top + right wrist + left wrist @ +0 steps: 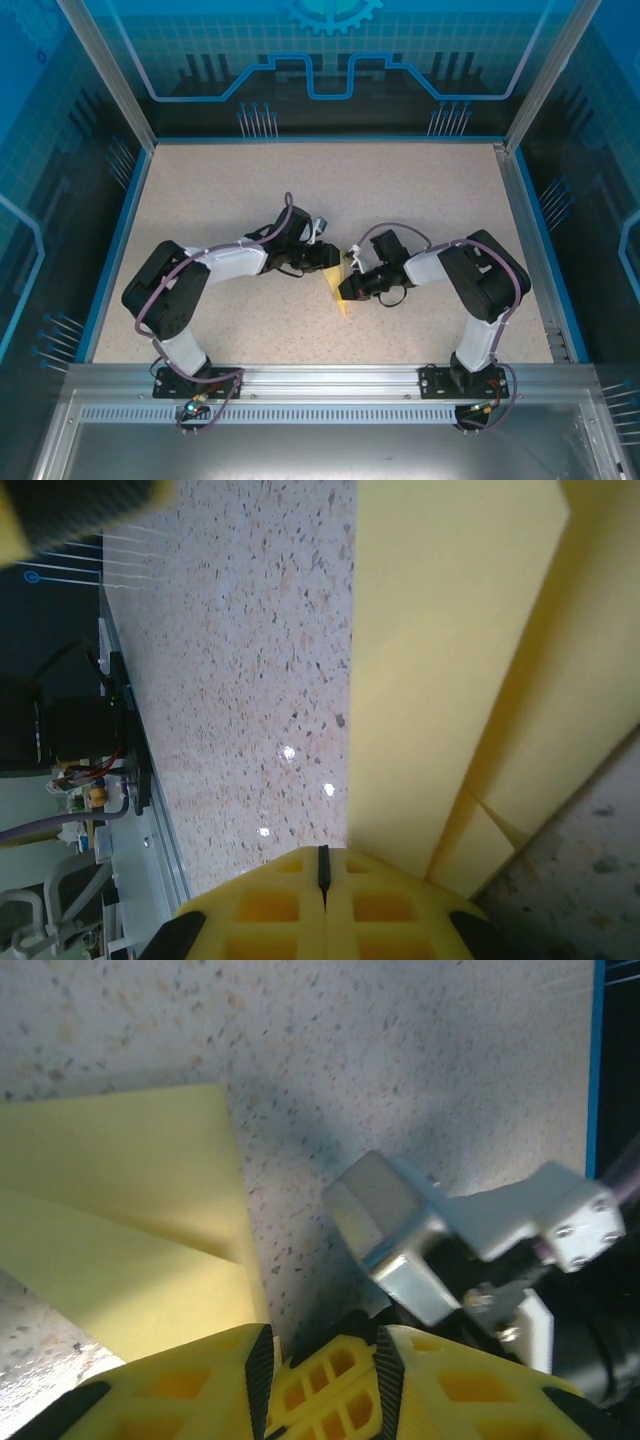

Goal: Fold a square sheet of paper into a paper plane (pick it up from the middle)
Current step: Fold the wing for the fifth time at the center of the table.

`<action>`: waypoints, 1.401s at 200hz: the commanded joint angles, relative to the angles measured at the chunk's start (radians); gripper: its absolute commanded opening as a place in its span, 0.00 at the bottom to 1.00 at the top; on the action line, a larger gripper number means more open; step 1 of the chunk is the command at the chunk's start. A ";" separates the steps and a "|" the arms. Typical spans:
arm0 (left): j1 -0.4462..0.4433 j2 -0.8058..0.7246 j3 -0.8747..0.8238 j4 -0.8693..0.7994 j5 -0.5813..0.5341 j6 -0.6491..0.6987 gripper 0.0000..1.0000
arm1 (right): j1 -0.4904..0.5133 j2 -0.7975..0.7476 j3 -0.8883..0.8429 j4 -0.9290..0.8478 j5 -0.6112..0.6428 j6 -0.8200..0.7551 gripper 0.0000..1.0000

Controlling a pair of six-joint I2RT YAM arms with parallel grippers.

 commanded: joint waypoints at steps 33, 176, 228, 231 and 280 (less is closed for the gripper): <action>-0.006 0.090 -0.023 0.051 0.032 -0.042 0.36 | -0.023 0.027 -0.067 -0.084 0.131 0.052 0.03; -0.005 0.157 -0.011 -0.001 -0.037 -0.040 0.36 | 0.062 -0.160 -0.008 -0.176 0.121 0.091 0.09; -0.005 0.163 -0.006 -0.025 -0.046 -0.029 0.35 | 0.122 -0.081 0.005 -0.241 0.194 0.084 0.11; -0.006 0.163 -0.007 -0.025 -0.048 -0.030 0.35 | 0.122 -0.076 -0.001 -0.235 0.192 0.086 0.11; -0.004 0.155 -0.010 -0.030 -0.055 -0.031 0.35 | 0.121 -0.086 -0.068 -0.210 0.204 0.107 0.10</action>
